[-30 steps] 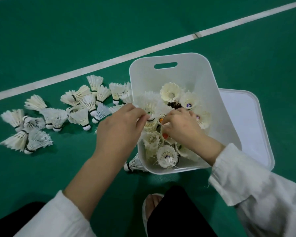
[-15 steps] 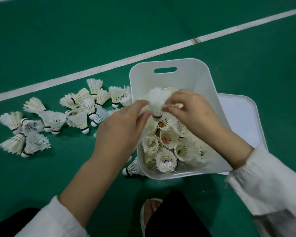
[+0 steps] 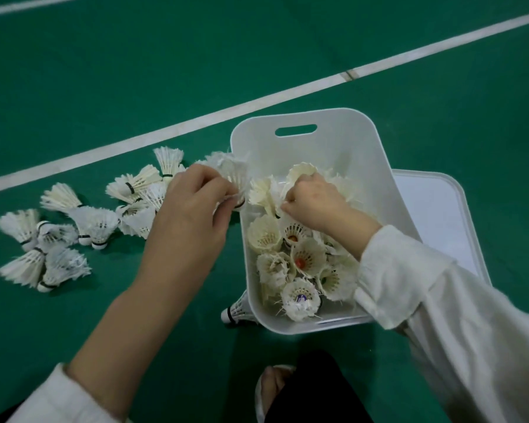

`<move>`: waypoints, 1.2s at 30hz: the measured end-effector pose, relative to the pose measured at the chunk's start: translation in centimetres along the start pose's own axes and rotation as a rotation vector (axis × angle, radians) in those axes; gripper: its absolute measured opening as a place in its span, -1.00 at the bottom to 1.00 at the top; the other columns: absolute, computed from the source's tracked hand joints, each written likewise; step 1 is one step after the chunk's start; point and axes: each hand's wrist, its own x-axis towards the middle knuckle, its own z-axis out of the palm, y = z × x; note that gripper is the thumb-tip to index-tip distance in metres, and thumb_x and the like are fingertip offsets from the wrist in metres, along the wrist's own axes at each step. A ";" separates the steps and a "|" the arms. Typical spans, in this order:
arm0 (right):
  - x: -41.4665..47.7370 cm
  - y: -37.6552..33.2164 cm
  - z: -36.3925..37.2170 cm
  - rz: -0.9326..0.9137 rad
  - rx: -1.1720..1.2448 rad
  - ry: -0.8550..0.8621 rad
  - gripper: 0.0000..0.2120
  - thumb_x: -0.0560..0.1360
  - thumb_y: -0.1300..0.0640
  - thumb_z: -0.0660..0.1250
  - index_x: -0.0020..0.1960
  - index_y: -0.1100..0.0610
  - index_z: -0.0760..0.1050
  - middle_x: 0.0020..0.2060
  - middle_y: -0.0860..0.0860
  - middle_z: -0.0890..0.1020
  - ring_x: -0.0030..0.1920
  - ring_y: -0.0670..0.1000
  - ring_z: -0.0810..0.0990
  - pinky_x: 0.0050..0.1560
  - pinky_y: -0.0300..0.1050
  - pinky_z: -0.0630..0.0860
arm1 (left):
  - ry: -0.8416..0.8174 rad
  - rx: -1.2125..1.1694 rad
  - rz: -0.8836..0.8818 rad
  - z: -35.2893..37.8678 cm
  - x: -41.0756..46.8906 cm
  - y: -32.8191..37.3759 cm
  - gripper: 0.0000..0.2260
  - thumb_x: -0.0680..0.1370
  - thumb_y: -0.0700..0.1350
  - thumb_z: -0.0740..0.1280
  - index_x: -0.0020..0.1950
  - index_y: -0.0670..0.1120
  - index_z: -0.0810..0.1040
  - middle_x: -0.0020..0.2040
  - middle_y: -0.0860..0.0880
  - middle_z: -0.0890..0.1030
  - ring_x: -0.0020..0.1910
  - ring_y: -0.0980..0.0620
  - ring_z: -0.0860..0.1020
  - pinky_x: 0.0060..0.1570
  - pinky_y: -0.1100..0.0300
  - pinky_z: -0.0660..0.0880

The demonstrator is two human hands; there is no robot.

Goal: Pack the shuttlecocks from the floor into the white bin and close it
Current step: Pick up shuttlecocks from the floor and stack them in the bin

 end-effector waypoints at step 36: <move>0.5 -5.5 -4.0 -0.165 -0.180 0.133 -0.70 0.55 0.13 0.14 0.26 0.12 0.41 0.13 0.12 0.51 0.13 0.15 0.48 0.09 0.06 0.50 | -0.650 0.465 0.210 -5.4 5.5 -9.1 -0.80 0.59 0.03 0.08 0.01 0.03 0.46 -0.06 0.08 0.55 -0.14 0.06 0.51 -0.23 0.16 0.46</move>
